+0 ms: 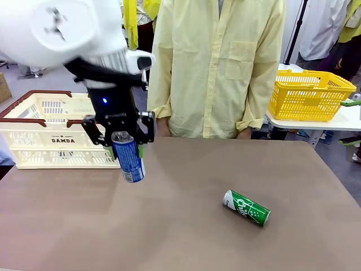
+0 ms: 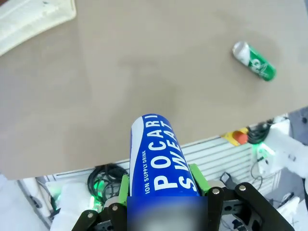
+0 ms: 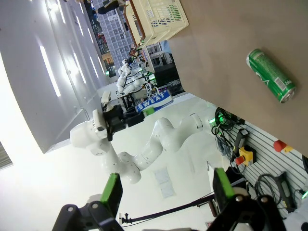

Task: Place the drinks into the Shopping basket.
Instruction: Pick up one drink and place it into the Shopping basket.

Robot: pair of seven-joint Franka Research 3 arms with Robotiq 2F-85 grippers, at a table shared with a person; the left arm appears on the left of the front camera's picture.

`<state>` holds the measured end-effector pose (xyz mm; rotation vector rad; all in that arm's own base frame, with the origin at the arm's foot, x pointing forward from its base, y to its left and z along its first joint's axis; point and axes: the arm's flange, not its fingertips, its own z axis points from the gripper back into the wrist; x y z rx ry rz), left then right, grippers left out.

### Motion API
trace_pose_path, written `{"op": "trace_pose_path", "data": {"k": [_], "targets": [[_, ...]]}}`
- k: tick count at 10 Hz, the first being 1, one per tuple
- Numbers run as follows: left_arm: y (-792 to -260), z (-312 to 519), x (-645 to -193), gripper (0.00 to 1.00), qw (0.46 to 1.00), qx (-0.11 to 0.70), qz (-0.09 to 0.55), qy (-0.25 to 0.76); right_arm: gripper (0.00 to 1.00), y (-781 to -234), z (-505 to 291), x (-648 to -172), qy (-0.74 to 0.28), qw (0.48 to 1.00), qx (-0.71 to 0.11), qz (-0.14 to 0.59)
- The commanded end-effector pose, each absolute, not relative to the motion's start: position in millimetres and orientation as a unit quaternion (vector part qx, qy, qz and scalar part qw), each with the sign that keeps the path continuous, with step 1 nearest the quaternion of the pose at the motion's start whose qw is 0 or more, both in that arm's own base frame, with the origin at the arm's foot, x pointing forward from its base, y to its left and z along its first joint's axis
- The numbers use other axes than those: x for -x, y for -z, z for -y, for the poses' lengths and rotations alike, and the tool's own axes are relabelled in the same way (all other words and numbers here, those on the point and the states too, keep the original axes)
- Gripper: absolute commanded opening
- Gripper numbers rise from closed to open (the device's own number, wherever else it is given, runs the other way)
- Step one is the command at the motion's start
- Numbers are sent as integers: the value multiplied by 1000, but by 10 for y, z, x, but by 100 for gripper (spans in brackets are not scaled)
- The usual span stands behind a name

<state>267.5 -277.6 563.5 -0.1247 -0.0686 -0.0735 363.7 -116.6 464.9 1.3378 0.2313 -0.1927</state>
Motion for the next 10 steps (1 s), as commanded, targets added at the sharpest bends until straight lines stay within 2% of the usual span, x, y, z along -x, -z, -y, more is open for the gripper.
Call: {"op": "trace_pose_path", "data": {"k": [1, 2, 3, 8, 10], "targets": [[-5711, 2714, -2574, 0, 995, 87, 34, 31, 100, -4689, 1176, -3632, 89, 776, -615, -109], [-5766, 2700, -2493, 0, 993, 113, 34, 12, 100, -4689, 1176, -3632, 89, 776, -615, -109], [-5740, 2759, -2593, 0, 996, 70, 38, 38, 100, -4689, 1176, -3632, 89, 776, -615, -109], [-5694, 2784, -2579, 0, 996, 74, 32, 32, 100, -4689, 1176, -3632, 89, 776, -615, -109], [-6072, 2348, -3083, 0, 995, 99, 17, 4, 100, -4689, 1176, -3632, 89, 776, -615, -109]]}}
